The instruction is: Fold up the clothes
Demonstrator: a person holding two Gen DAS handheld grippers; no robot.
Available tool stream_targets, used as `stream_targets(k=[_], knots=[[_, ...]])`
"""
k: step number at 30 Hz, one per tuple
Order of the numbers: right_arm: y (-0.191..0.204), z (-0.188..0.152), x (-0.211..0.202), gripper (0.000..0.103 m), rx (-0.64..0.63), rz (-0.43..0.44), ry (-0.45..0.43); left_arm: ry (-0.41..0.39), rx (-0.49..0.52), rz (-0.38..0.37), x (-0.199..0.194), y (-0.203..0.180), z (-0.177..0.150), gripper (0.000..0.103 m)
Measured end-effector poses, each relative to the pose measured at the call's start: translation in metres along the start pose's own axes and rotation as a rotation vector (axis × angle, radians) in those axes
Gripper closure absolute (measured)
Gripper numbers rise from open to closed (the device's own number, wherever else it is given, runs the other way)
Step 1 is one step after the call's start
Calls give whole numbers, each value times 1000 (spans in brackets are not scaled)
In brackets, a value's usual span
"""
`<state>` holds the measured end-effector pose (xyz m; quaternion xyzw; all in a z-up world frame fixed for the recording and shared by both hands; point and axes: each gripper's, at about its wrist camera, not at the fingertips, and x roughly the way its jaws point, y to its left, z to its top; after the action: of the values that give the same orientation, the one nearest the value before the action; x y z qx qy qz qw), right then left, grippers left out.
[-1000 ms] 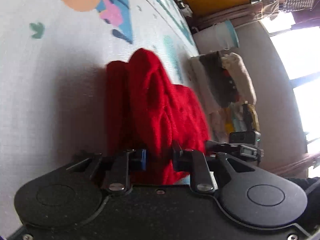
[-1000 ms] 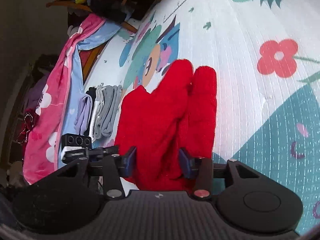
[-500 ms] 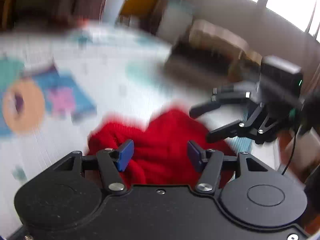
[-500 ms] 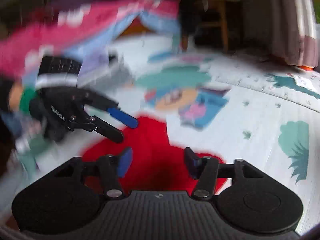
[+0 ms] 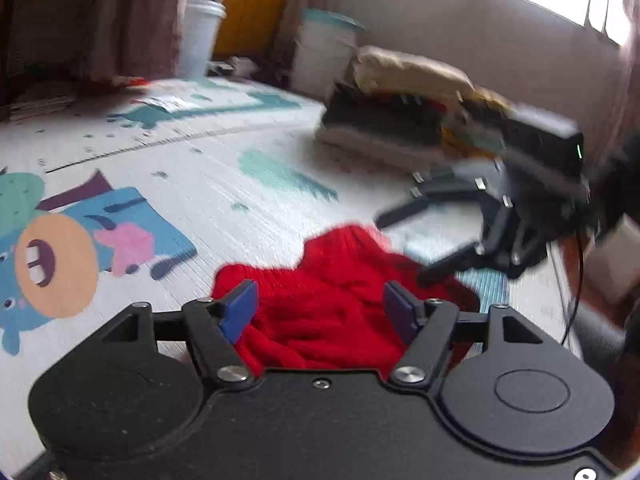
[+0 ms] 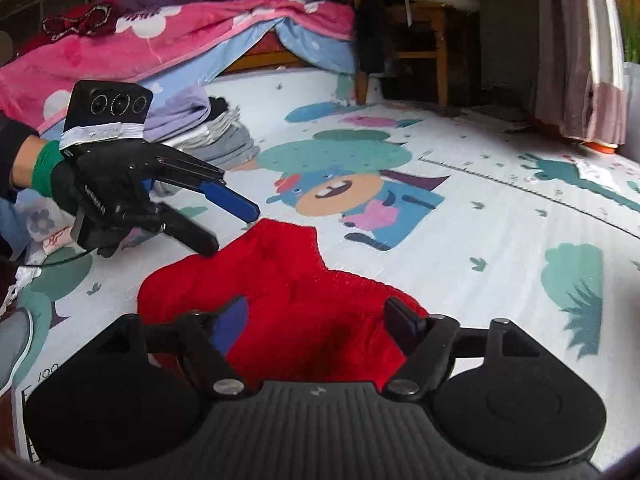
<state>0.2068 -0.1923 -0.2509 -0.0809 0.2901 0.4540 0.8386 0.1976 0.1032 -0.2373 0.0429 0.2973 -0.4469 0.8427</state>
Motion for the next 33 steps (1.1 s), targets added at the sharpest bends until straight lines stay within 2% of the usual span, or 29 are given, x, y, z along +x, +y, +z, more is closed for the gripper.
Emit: stream_targets(k=[2, 3, 5, 7, 10, 13, 15, 19, 21, 22, 23, 26, 27, 28, 29, 30, 31, 32, 33], knots=[[-7, -4, 15, 21, 30, 53, 73, 55, -7, -6, 15, 7, -12, 32], [-16, -12, 21, 20, 98, 94, 91, 47, -22, -12, 18, 12, -22, 30], [-24, -23, 22, 20, 143, 118, 58, 18, -43, -22, 19, 15, -31, 29], [-19, -23, 23, 19, 132, 103, 57, 29, -14, 0, 19, 8, -30, 30], [-9, -13, 15, 20, 81, 68, 59, 71, -14, -4, 10, 7, -15, 30], [-5, 0, -2, 18, 34, 22, -15, -14, 2, 1, -11, 11, 5, 29], [-11, 4, 3, 15, 28, 16, -14, -21, 8, -5, -9, 15, 12, 28], [-26, -2, 35, 12, 21, 62, 112, 53, 37, -37, 18, 17, 2, 23], [-37, -10, 39, 11, 87, 100, 98, 71, 67, -21, 27, 16, -12, 18], [-39, -14, 39, 11, 96, 107, 88, 59, 41, -20, 27, 18, -17, 17], [-37, -17, 39, 10, 81, 103, 76, 48, 23, -16, 26, 19, -20, 17], [-32, -20, 34, 11, 72, 77, 64, 53, 75, 20, 20, 8, -14, 16], [-29, -15, 30, 13, 55, 61, 76, 59, 91, 34, 17, 5, -10, 18], [-25, -8, 24, 17, 44, 34, 68, 28, 109, 48, 5, -2, -4, 18], [-21, -3, 11, 19, 44, 0, 17, -6, 111, 52, -8, -8, -1, 19], [-16, 1, -5, 19, 52, -11, -48, -39, 109, 53, -20, -14, 2, 22], [-9, 1, -18, 24, 54, -2, -85, -44, 119, 44, -28, -23, 2, 26], [-1, -1, -26, 29, 37, 0, -93, -33, 136, 26, -30, -32, 0, 35], [9, -5, -29, 32, 10, 8, -86, -20, 153, 8, -31, -41, -3, 39]])
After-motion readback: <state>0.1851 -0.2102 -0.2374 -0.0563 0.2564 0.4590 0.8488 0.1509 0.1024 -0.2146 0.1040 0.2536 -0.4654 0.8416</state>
